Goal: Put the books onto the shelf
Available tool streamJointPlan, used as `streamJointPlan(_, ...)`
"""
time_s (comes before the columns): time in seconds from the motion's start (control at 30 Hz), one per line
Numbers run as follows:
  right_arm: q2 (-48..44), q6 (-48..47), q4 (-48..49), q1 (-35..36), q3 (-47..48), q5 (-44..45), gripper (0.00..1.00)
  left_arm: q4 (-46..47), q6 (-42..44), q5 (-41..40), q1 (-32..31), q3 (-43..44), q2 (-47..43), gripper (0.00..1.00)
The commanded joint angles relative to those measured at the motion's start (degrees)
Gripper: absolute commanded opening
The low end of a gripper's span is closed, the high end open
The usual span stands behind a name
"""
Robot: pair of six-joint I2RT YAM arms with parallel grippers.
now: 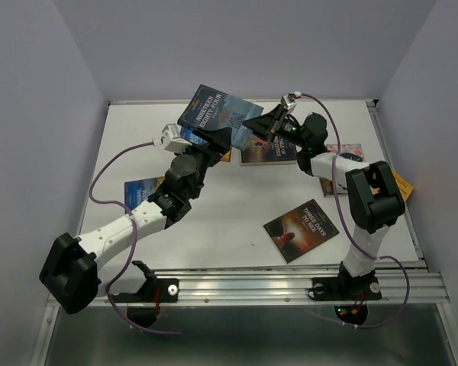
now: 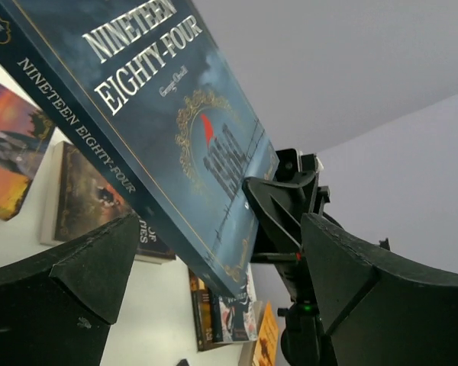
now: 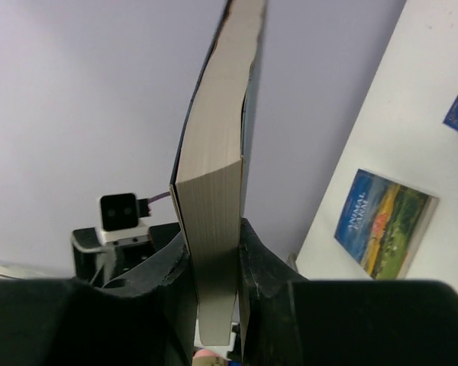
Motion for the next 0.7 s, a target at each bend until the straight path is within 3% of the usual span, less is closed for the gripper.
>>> streamJointPlan(0.0,1.4,-6.1,0.2,-0.4,6.4,-0.3,0.01,-8.5,1.7,-4.9,-0.3,-0.4,-7.6,0.99)
streamJointPlan(0.27,10.8,-12.1,-4.3,-0.9,19.2,-6.5,0.01,-29.0,-3.8,-16.1,0.8,-3.5,-17.4,0.99)
streamJointPlan(0.4,16.7,-21.8,-16.5,-0.9,30.4,-9.1,0.01,-35.2,-5.1,-17.5,1.9,-5.6,-21.7,0.99)
streamJointPlan(0.43,19.9,-25.1,-21.9,-0.9,33.1,-10.4,0.01,-36.4,-5.3,-17.5,2.3,-5.6,-22.7,0.99)
streamJointPlan(0.57,26.1,-27.1,-27.4,-0.9,40.8,-12.1,0.01,-39.9,-2.9,-15.1,5.5,-4.6,-22.8,0.99)
streamJointPlan(0.67,29.8,-26.8,-28.2,-0.9,42.6,-10.8,0.01,-36.0,2.4,-6.5,11.0,-3.8,-19.8,0.99)
